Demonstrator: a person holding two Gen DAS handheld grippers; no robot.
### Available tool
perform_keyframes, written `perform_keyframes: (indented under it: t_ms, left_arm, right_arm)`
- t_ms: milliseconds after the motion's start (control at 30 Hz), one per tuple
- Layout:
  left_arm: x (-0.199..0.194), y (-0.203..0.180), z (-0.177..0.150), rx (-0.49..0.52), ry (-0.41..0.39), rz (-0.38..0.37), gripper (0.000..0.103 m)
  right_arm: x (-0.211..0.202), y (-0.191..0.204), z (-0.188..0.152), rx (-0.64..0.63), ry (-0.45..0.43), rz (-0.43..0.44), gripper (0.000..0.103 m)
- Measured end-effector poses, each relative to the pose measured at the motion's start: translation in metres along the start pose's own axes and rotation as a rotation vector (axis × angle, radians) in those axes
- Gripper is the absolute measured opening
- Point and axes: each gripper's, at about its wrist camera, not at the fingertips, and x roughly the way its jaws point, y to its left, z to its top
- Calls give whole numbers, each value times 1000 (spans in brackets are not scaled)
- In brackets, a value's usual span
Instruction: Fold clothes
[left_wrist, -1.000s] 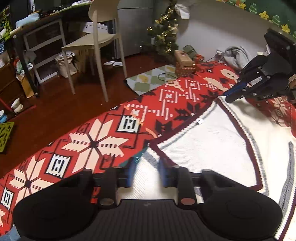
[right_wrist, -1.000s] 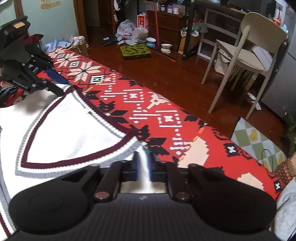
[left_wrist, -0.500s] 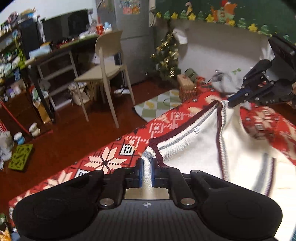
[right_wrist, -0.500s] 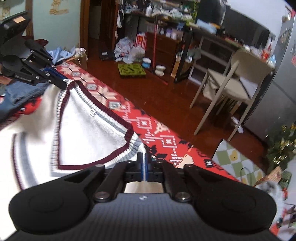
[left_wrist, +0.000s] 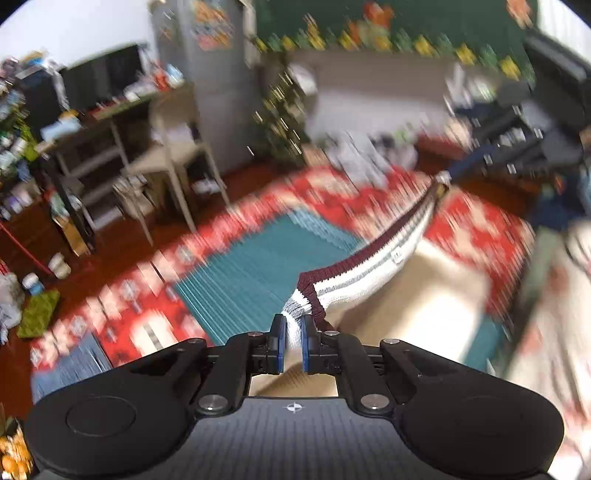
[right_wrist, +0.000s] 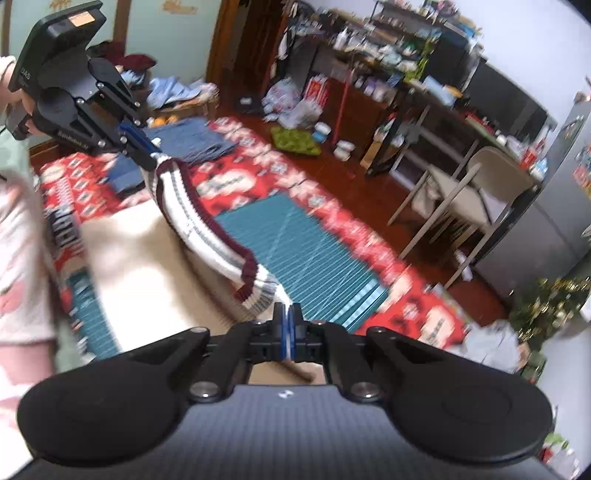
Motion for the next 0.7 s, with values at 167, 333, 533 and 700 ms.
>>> perform_keyframes:
  t_ms: [167,333,533,700]
  left_arm:
    - [2,-34,-34,49,118,-23,12]
    - [1,-25,-45,-47,154,13,13]
    - [3,35,-43,-417,97,18,38]
    - [10,83,-45,-753,73,18,55]
  right_arm:
    - [2,43,-35,-13,113,96,2]
    - [1,44,-43,66,109,122,4]
    - [-1,-3,-43,299,52,66,11]
    - [16,-60,-52,634,-7,-7,26]
